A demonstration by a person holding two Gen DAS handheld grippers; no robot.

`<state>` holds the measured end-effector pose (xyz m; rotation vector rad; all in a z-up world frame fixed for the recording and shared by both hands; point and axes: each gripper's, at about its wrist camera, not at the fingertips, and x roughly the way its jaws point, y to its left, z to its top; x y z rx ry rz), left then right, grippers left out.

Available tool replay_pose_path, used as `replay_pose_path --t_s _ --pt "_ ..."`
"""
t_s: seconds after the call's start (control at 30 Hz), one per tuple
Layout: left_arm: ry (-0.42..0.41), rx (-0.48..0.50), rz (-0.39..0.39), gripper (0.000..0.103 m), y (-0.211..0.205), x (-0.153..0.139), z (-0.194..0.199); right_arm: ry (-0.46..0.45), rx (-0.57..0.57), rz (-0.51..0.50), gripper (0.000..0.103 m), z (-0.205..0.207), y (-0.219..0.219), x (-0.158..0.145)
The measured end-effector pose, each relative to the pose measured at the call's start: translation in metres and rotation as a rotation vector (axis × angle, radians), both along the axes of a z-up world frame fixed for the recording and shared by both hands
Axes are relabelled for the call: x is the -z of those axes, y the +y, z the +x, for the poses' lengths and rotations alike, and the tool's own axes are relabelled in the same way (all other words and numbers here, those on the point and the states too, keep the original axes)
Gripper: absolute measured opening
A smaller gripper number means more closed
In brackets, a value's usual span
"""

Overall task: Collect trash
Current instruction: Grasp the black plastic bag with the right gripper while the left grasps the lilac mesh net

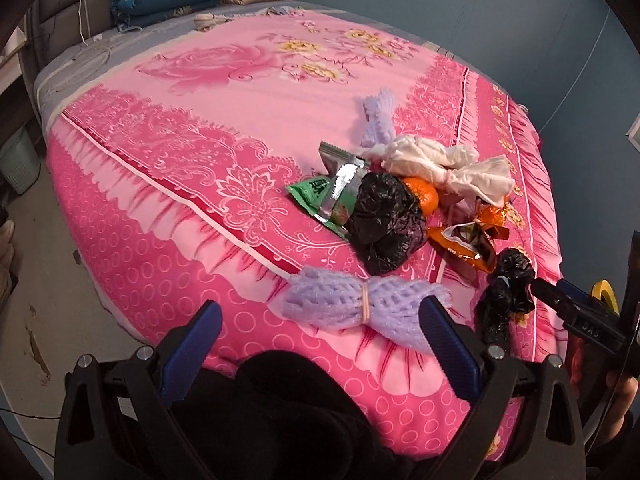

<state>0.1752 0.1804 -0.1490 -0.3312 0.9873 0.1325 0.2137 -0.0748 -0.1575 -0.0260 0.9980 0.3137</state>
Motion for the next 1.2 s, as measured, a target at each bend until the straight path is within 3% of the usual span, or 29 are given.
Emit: replay_pose_path --t_s 0.3,0.37,0.43,0.57,0.63,0.67,0.77,0.83,0.9,0.93,1.2 --pt "0.057 0.034 -0.030 0.094 -0.006 0.028 0.030 -0.007 -0.022 0.009 0.095 0.013 0.009 0.005" --pt "0.071 0.034 -0.065 0.086 -0.006 0.035 0.034 0.003 -0.034 -0.006 0.091 0.017 0.015 0.009" --pt "0.079 0.038 -0.095 0.076 -0.006 0.040 0.036 0.023 -0.045 -0.023 0.071 0.019 0.019 0.015" --pt "0.059 0.035 -0.103 0.065 -0.008 0.040 0.035 0.072 -0.051 -0.011 0.062 0.021 0.022 0.027" --pt "0.053 0.038 -0.122 0.059 -0.008 0.040 0.035 0.082 -0.061 -0.006 0.049 0.020 0.024 0.030" --pt "0.048 0.044 -0.119 0.058 -0.010 0.040 0.035 0.086 -0.065 -0.001 0.047 0.020 0.025 0.031" --pt "0.035 0.065 -0.108 0.054 -0.017 0.040 0.034 0.078 -0.079 -0.006 0.040 0.018 0.028 0.030" --pt "0.025 0.066 -0.096 0.045 -0.019 0.038 0.032 0.063 -0.087 -0.005 0.032 0.015 0.028 0.028" --pt "-0.002 0.063 -0.090 0.036 -0.019 0.034 0.028 0.061 -0.087 0.005 0.027 0.012 0.027 0.025" --pt "-0.015 0.062 -0.087 0.023 -0.020 0.032 0.025 0.057 -0.083 0.014 0.027 0.011 0.025 0.022" --pt "-0.076 0.057 -0.098 0.020 -0.017 0.022 0.010 0.038 -0.083 0.087 0.025 0.002 0.005 0.002"
